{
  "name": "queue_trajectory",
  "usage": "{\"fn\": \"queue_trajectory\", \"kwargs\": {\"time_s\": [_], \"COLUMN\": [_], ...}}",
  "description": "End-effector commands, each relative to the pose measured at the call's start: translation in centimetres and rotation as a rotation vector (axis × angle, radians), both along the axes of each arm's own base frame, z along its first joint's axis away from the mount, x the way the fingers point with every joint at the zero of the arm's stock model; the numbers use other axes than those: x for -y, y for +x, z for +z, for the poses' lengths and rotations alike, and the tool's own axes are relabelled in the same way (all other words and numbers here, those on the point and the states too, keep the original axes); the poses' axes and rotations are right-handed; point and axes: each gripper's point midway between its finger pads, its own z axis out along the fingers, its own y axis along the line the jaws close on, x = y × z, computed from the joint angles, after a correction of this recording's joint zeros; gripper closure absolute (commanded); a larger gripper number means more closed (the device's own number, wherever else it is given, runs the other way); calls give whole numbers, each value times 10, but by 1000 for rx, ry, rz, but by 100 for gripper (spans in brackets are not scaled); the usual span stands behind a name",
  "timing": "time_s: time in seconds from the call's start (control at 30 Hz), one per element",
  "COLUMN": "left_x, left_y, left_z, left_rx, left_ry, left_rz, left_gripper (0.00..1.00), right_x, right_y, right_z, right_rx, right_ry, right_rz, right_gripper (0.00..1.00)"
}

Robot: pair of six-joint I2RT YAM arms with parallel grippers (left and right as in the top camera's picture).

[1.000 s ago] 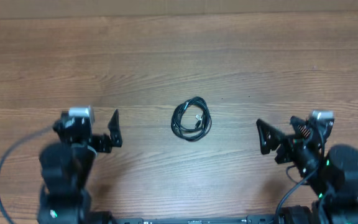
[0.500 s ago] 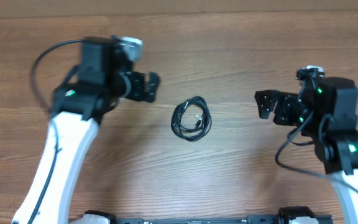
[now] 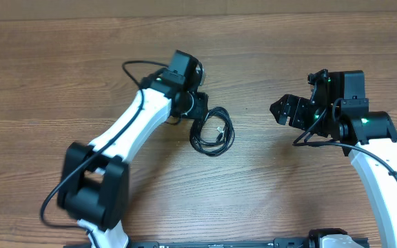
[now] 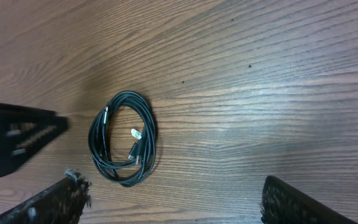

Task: Untangle cables
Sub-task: 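Reach both grippers toward the coiled black cable bundle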

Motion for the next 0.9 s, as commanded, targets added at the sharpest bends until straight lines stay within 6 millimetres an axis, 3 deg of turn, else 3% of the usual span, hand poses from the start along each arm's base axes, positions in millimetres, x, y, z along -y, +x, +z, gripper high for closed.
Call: {"fn": "queue_trajectory", "kwargs": {"time_s": [0.0,0.1,0.37,0.53,0.67,0.73,0.77,0.87], "left_x": [1,2,-8,-17,-11,-10,-11,-14], "left_y": [0,-5,-3,-5,-12,-17,-20,-23], "left_z": [-33,-52,-56,-71,-93,-106,-112,-112], "left_rx": [-71,-122,-106,-124,-180,-207,-222,-228], "left_ry": [47,66,123,179,172,185,195,206], "left_rz": [65,80,82,93,74,64,54,30], "left_gripper": [57,59,67,70,78,86,96,96], "right_x": [-4,-4,-4,-4,-4,-3,-3,-4], "right_y": [4,4,4,2,2,2,2,3], "right_z": [11,11,11,10,10,9,10,10], "right_rx": [29,29,28,22,20,20,21,24], "right_ry": [14,14,13,13,10,7,7,9], "right_rz": [4,4,4,4,7,5,5,5], "right_gripper": [12,11,11,11,11,10,10,10]}}
